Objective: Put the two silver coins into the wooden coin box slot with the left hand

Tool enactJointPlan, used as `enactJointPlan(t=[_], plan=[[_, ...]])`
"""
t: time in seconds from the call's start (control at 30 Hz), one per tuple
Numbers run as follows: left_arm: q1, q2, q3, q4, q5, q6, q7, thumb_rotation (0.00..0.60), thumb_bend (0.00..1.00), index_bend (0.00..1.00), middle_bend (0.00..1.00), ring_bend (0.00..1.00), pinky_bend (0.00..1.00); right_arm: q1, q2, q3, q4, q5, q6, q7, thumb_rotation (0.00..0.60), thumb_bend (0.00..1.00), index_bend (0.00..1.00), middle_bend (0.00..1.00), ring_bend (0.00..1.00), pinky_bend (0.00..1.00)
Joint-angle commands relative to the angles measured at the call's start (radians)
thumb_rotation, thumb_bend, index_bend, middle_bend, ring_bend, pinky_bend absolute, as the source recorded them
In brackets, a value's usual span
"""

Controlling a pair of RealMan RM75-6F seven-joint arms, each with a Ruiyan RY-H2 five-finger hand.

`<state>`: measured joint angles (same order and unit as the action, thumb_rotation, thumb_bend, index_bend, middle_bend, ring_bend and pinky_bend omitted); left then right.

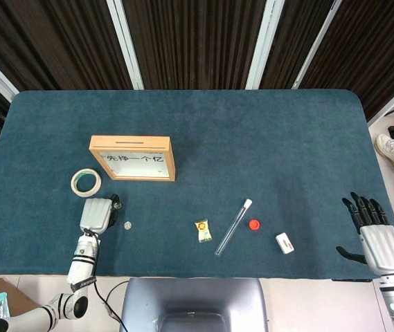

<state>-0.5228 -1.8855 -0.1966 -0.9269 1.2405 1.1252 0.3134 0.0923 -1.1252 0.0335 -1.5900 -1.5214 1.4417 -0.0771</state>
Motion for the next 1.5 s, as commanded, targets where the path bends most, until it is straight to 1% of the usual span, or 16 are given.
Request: enactJointPlan(t=[0.03, 0.2, 0.53, 1.07, 1.27, 1.5], plan=[[-0.003, -0.003, -0.001, 0.006, 0.000, -0.003, -0.006, 0.600, 0.36, 0.44, 1.00, 1.00, 1.00, -0.001, 0.002, 0.001, -0.001, 0.001, 0.001, 0.004, 0.600, 0.12, 0.00, 0.00, 0.00, 0.00], [-0.007, -0.017, 0.001, 0.031, 0.003, -0.004, -0.018, 0.600, 0.36, 0.45, 1.00, 1.00, 1.00, -0.003, 0.008, 0.005, -0.002, 0.006, 0.006, 0.017, 0.600, 0.12, 0.00, 0.00, 0.00, 0.00], [-0.011, -0.038, -0.003, 0.066, 0.026, 0.026, -0.077, 0.600, 0.35, 0.50, 1.00, 1.00, 1.00, -0.004, 0.014, 0.001, 0.000, 0.002, 0.004, 0.022, 0.600, 0.12, 0.00, 0.00, 0.00, 0.00], [-0.019, -0.056, -0.014, 0.112, 0.034, 0.040, -0.116, 0.600, 0.35, 0.49, 1.00, 1.00, 1.00, -0.002, 0.017, -0.003, -0.004, 0.002, -0.007, 0.016, 0.600, 0.12, 0.00, 0.00, 0.00, 0.00], [-0.023, -0.070, -0.019, 0.141, 0.030, 0.038, -0.121, 0.600, 0.39, 0.49, 1.00, 1.00, 1.00, -0.002, 0.019, -0.003, -0.003, 0.003, -0.009, 0.019, 0.600, 0.12, 0.00, 0.00, 0.00, 0.00], [-0.027, -0.087, -0.023, 0.173, 0.037, 0.056, -0.134, 0.600, 0.47, 0.51, 1.00, 1.00, 1.00, -0.001, 0.020, -0.004, -0.004, 0.005, -0.012, 0.017, 0.600, 0.12, 0.00, 0.00, 0.00, 0.00]])
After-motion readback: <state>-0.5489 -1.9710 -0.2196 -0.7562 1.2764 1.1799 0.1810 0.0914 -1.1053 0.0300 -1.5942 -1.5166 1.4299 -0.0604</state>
